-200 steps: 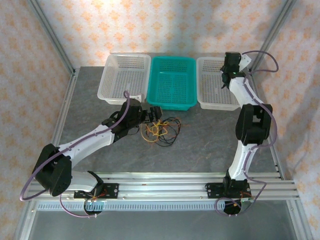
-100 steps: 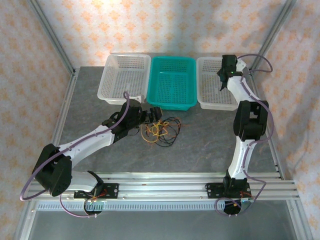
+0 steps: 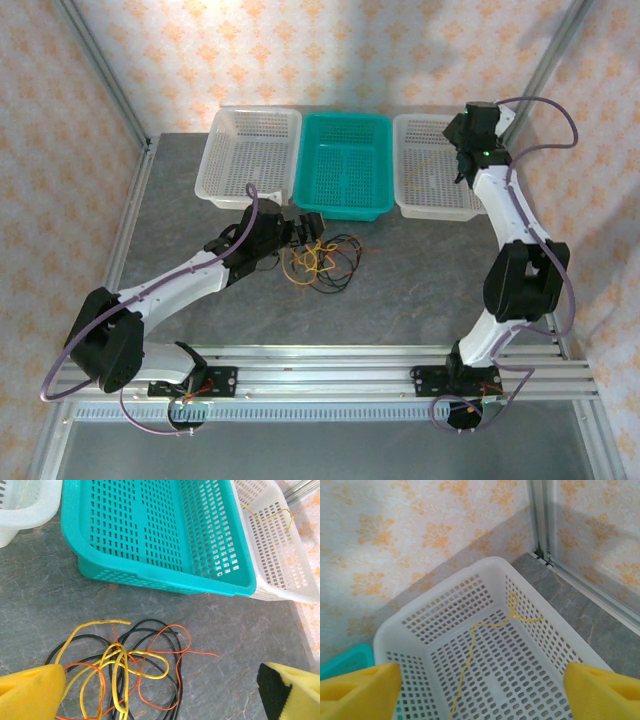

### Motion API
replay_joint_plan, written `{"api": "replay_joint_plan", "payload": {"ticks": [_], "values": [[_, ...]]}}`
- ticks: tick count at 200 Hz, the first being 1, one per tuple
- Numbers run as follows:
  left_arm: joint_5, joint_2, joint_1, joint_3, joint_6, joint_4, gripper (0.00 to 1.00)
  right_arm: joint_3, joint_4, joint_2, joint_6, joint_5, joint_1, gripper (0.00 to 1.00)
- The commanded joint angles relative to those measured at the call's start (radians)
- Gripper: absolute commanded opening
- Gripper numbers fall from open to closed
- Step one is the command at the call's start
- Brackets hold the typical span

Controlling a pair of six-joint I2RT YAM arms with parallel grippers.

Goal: Untangle the cables

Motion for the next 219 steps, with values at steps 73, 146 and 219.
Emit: {"api": "replay_joint_plan", "payload": {"ticks": [73,146,219], "values": [[0.081,0.009,0.031,0.002,-0.043,0.093,0.99,-0.476,0.187,-0.426,-0.129,-0.358,0.205,0.8],[0.145,-0.016,0.091,-0.014,-0.098,0.146,1.0,-0.795,0.311,-0.544,0.066,-0.354,0.58,0.62],[0.138,-0.023,0.095,-0.043,-0.115,0.16,0.99,-0.895,0.516,-0.374,0.119,-0.46,0.772,0.77]]}}
